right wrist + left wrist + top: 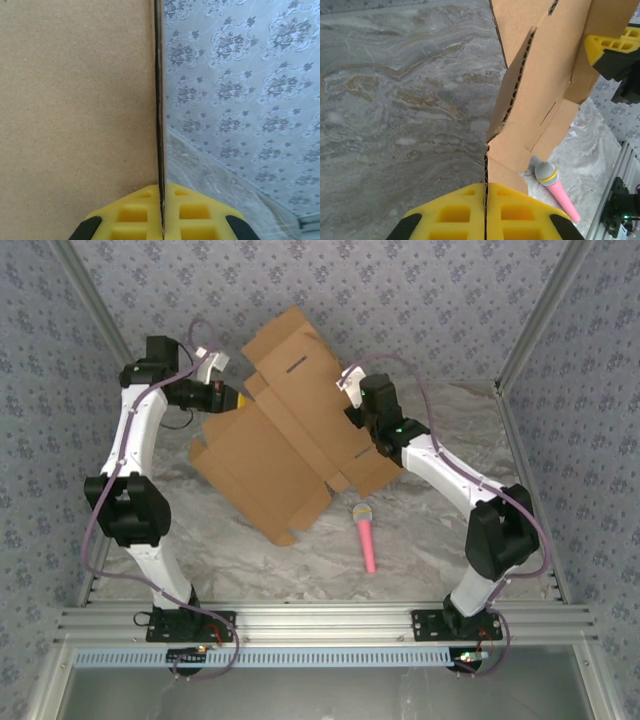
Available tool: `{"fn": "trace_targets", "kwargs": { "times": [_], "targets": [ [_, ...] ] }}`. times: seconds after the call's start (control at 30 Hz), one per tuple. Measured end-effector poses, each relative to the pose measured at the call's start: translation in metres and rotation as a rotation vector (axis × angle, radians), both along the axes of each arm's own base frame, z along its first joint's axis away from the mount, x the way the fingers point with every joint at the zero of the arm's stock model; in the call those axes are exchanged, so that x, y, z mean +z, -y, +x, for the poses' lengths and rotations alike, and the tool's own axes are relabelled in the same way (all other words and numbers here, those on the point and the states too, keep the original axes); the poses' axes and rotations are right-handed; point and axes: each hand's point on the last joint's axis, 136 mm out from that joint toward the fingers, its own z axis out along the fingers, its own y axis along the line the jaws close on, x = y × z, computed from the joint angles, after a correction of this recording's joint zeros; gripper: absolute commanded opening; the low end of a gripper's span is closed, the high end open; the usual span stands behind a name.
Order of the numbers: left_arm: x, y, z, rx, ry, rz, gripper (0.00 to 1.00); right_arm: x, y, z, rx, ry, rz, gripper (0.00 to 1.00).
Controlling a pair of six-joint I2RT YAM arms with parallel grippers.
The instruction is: Fold the paper box
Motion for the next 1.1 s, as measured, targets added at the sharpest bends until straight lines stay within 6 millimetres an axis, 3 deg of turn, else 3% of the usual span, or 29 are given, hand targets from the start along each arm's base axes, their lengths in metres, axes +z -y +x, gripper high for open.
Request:
{"fn": "trace_targets", "kwargs": {
  "times": [0.3, 0.67, 0.83, 0.97, 1.1],
  "targets": [
    [-0.042, -0.006, 0.006, 0.093, -0.074, 0.002, 0.05, -0.016, -0.008, 0.006, 0.017, 0.001, -0.081, 0.00],
    [-0.059, -0.015, 0.020, 0.168, -0.075, 0.013, 0.10, -0.017, -0.017, 0.004, 0.076, -0.005, -0.086, 0.00],
    [-0.070, -0.018, 0.024, 0.196, -0.082, 0.017, 0.35, -0.017, -0.014, 0.005, 0.089, -0.004, -0.102, 0.00],
    [-0.082, -0.028, 0.026, 0.248, -0.083, 0.058, 0.48, -0.021, -0.013, 0.004, 0.119, -0.013, -0.120, 0.00],
    [-0.070, -0.043, 0.027, 0.296, 0.003, 0.101, 0.57, -0.024, -0.010, -0.003, 0.163, -0.025, -0.119, 0.00]
  ]
}}
